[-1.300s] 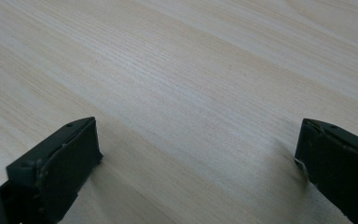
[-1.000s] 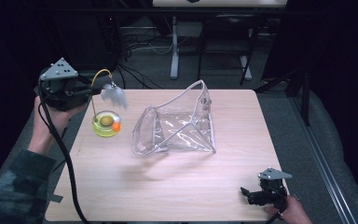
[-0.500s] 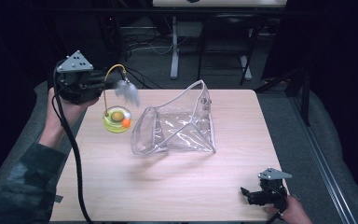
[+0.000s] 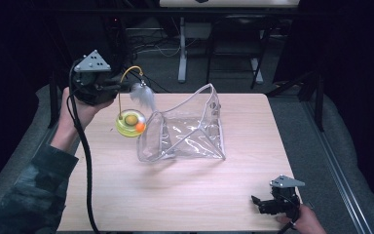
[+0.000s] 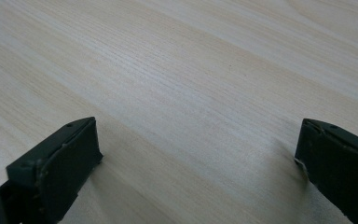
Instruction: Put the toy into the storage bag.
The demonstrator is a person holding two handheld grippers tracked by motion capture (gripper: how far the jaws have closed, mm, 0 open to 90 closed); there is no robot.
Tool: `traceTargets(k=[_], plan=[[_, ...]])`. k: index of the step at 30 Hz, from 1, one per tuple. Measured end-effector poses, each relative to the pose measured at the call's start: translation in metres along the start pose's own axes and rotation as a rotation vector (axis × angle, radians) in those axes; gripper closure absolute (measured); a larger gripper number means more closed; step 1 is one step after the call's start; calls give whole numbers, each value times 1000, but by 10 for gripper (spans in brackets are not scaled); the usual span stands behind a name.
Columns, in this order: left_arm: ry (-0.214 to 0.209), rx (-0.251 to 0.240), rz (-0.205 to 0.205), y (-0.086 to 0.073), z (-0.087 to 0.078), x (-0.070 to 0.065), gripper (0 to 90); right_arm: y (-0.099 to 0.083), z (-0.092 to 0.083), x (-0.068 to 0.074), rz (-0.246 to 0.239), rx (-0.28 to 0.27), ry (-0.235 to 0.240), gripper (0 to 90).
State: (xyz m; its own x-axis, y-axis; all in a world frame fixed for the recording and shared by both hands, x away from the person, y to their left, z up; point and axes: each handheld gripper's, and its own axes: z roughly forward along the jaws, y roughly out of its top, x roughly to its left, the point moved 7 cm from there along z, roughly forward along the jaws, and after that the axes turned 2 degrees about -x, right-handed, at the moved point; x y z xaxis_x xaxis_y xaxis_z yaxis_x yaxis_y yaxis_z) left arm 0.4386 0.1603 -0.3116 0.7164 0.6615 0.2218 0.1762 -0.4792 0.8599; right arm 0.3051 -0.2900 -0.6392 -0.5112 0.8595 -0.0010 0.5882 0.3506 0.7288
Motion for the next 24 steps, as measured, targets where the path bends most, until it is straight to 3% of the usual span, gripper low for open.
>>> traceTargets(k=[24], plan=[[-75, 12, -13, 7, 38, -17, 880, 0, 0, 0, 0, 0, 0, 0]])
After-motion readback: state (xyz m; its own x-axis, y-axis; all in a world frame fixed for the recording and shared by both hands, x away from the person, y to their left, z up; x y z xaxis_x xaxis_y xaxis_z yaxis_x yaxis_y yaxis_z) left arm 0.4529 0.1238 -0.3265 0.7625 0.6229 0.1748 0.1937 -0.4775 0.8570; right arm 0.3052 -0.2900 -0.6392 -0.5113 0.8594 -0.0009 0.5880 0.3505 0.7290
